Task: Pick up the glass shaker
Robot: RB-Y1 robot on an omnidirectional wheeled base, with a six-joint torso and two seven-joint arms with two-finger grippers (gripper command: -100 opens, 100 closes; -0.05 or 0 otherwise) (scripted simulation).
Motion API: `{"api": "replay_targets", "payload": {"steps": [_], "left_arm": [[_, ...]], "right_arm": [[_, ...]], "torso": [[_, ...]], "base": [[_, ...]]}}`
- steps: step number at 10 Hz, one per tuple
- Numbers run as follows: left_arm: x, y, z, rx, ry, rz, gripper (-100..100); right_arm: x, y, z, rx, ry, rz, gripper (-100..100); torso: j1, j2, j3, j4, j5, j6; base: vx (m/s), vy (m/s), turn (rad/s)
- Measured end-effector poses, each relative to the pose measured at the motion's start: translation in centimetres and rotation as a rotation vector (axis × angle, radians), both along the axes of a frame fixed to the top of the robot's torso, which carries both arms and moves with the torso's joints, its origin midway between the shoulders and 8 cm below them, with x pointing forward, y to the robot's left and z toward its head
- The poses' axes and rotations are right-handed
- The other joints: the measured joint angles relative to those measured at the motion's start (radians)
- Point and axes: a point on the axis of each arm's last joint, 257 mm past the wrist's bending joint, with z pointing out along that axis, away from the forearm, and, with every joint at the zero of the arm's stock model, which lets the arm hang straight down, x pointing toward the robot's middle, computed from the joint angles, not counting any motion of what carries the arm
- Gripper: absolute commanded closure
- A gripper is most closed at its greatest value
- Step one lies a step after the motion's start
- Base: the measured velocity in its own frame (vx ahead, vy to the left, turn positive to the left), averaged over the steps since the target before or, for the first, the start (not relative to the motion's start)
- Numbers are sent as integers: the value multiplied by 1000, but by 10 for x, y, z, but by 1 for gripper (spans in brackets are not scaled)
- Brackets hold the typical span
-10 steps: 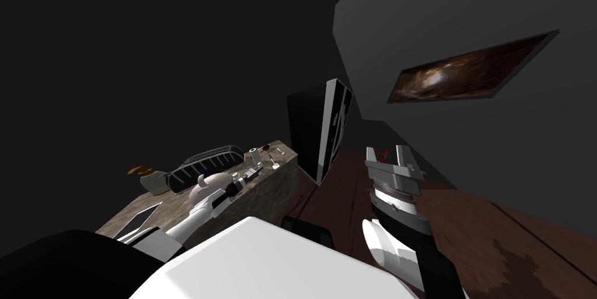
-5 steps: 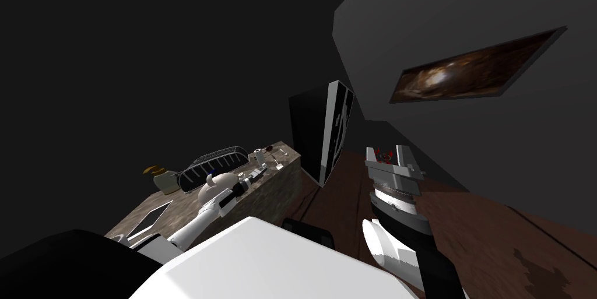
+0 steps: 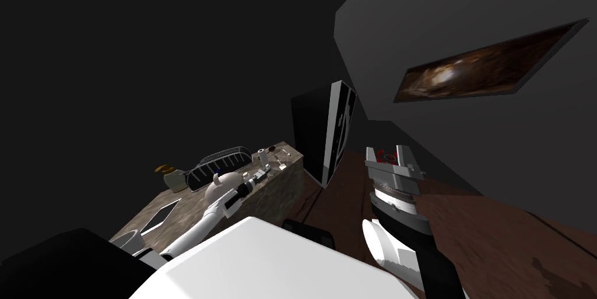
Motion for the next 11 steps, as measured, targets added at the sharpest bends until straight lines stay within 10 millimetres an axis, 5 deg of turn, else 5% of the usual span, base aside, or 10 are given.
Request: {"api": "replay_targets", "payload": {"steps": [10,11], "left_arm": [[13,-69,21,18,-36,4,100],[13,-69,22,19,-39,3,0]], "right_arm": [[0,0,0,0,0,0,0],[0,0,0,0,0,0,0]], "torso": [[-2,0,0,0,-1,-1],[-3,0,0,0,-1,-1]], "base": [[-9,69,32],[0,0,0]]}}
